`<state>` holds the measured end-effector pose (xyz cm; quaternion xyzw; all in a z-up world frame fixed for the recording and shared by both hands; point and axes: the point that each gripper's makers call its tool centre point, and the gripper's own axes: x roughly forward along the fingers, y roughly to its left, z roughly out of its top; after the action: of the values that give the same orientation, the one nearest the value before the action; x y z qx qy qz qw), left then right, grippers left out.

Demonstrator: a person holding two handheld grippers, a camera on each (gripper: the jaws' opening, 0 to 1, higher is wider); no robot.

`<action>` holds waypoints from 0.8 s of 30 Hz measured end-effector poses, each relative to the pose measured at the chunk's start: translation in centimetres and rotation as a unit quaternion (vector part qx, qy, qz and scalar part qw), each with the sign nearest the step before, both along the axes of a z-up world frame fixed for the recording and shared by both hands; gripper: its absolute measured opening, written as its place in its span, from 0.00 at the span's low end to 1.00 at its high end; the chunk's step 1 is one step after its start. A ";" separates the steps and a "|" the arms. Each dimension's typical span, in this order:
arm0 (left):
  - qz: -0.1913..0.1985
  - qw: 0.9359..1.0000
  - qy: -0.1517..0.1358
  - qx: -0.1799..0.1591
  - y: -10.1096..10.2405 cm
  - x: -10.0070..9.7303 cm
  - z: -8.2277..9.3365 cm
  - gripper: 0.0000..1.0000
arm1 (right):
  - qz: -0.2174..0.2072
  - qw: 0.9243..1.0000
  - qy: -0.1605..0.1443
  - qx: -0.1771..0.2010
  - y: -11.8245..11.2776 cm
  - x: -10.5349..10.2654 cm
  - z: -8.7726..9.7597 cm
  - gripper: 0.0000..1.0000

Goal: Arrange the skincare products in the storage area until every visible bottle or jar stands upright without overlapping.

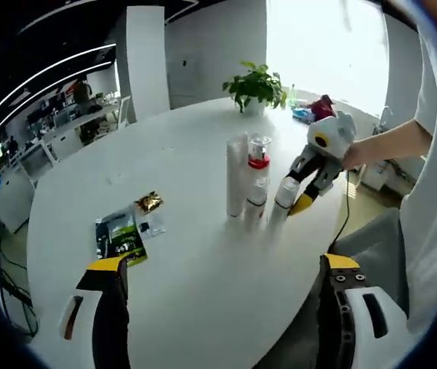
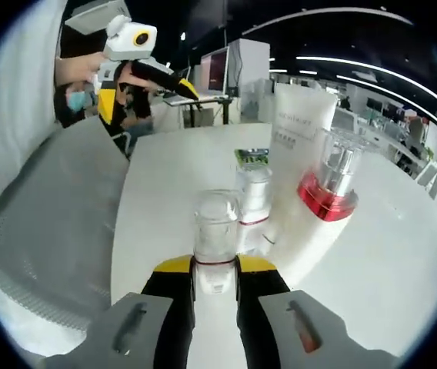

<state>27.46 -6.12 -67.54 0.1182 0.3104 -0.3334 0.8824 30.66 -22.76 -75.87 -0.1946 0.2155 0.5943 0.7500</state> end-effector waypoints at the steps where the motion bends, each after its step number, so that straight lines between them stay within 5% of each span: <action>1: 0.000 1.000 0.001 0.000 -0.1 -0.1 0.0 0.98 | -0.001 1.000 0.001 -0.001 -0.1 0.2 0.0 0.19; 10: -0.009 1.000 0.011 0.006 -0.5 -0.4 -0.8 0.97 | 0.015 1.000 0.008 -0.002 0.0 0.9 -0.1 0.19; 18: -0.008 1.000 0.010 0.010 -0.4 -0.3 -0.9 0.97 | -0.015 0.999 0.034 -0.006 -0.4 0.5 -1.0 0.26; 20: -0.006 1.000 0.009 0.010 -0.3 -0.3 -0.8 0.97 | -0.035 0.999 0.041 -0.008 -0.8 0.5 -1.2 0.27; 24: 0.001 1.000 0.009 0.012 0.1 -0.2 -0.8 0.98 | -0.170 0.981 0.087 -0.016 -2.6 1.3 -1.6 0.24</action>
<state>27.22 -6.02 -68.35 0.1253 0.3222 -0.3296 0.8786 31.93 -25.37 -77.50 -0.1147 0.3195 0.4693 0.8152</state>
